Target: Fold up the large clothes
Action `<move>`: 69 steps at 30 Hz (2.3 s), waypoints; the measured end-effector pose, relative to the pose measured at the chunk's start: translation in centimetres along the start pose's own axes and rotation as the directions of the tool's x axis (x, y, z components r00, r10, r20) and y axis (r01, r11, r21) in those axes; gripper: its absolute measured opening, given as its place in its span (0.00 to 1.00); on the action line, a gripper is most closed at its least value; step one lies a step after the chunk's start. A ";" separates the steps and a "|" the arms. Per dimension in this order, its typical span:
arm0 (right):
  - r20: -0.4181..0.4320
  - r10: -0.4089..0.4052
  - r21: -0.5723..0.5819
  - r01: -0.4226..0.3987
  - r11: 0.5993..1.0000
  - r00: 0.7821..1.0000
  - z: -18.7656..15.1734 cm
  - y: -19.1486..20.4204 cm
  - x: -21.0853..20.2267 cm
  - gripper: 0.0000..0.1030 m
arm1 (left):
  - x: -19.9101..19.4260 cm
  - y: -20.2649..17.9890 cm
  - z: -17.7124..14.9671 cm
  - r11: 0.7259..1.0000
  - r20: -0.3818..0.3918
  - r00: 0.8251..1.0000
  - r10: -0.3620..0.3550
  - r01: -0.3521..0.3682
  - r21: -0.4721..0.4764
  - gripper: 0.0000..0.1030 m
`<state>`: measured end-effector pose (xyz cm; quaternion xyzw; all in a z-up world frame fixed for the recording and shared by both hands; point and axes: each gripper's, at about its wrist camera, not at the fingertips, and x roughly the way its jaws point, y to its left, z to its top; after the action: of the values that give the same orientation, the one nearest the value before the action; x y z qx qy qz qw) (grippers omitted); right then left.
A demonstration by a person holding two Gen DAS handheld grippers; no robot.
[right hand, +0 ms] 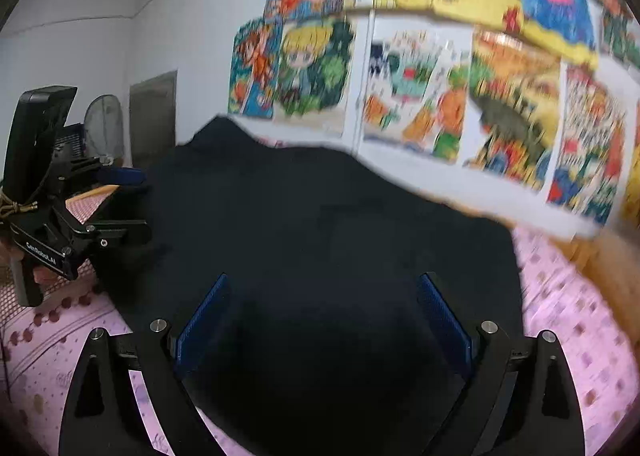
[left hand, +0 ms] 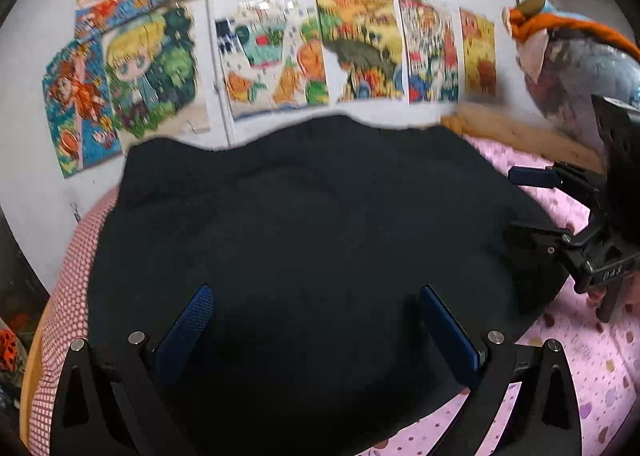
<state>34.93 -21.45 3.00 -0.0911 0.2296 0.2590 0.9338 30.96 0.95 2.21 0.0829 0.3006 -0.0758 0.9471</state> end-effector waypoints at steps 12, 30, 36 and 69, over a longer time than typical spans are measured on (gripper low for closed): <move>-0.111 -0.002 0.089 0.012 0.996 0.994 0.0 -2.2 6.3 0.88 | 4.3 0.6 1.6 0.996 -0.058 0.995 0.075 -0.078 -0.052 1.00; -0.166 -0.079 0.163 0.106 0.981 0.983 3.3 -4.8 13.1 0.88 | 11.5 5.1 5.6 0.968 -0.120 0.985 0.127 -0.150 -0.202 1.00; -0.201 -0.072 0.231 0.119 0.966 0.977 3.5 -6.7 15.5 0.88 | 13.8 6.8 5.9 0.955 -0.142 0.984 0.109 -0.143 -0.258 1.00; -0.251 0.005 0.348 0.086 0.934 0.968 0.8 -9.4 22.9 0.92 | 19.8 7.4 4.9 0.956 -0.111 0.987 0.117 -0.142 -0.258 1.00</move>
<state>57.59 -19.11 -6.75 0.0429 0.3856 0.1802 0.9039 51.07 5.29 -4.53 -0.0217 0.3465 0.0313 0.9373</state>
